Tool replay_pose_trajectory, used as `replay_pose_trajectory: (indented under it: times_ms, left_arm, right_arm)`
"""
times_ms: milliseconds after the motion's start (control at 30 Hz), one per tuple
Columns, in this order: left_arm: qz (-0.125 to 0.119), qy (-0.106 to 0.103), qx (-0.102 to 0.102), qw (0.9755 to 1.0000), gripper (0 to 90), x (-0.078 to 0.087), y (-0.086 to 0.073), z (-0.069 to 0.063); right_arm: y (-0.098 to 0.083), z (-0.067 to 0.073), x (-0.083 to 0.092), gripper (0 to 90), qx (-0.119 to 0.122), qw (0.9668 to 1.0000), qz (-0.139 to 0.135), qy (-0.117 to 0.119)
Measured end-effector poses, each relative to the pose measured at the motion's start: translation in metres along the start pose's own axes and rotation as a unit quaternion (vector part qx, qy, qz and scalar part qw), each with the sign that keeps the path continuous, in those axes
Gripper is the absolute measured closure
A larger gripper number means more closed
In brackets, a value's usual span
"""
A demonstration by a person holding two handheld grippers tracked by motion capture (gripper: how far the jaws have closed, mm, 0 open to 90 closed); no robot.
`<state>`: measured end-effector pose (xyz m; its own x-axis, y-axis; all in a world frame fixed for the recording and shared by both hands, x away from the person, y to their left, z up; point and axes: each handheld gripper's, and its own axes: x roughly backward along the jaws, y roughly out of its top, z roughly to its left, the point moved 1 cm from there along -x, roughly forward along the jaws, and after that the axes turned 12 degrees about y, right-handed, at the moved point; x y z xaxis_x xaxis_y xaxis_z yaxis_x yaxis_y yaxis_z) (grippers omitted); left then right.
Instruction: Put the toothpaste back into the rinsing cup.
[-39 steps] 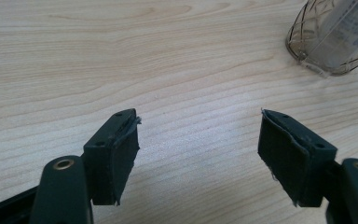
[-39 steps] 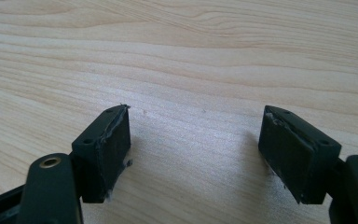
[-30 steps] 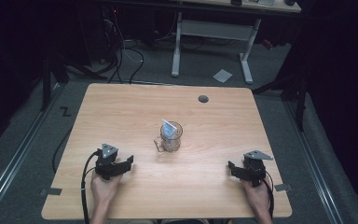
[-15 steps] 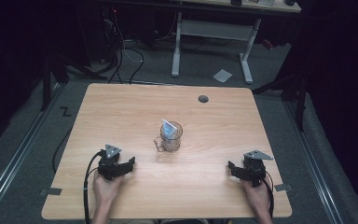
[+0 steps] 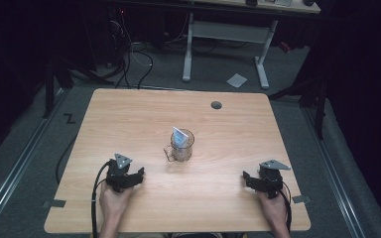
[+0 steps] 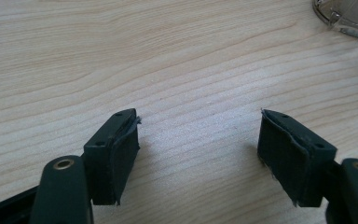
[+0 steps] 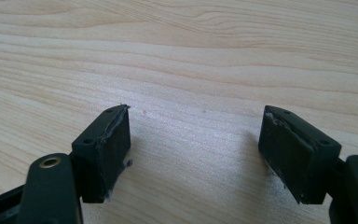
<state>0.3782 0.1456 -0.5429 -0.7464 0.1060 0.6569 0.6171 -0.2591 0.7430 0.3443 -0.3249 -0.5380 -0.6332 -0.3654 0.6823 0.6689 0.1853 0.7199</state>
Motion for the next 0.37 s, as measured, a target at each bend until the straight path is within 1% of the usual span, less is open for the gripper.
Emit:
replay_pose_trajectory:
  times_ms: [367]
  left_arm:
    - [0.000, 0.002, 0.001, 1.0000, 28.5, -0.0001, -0.0001, -0.0001]
  right_arm:
    - [0.0000, 0.0000, -0.0001, 25.0, 0.000, 1.0000, 0.000, 0.000]
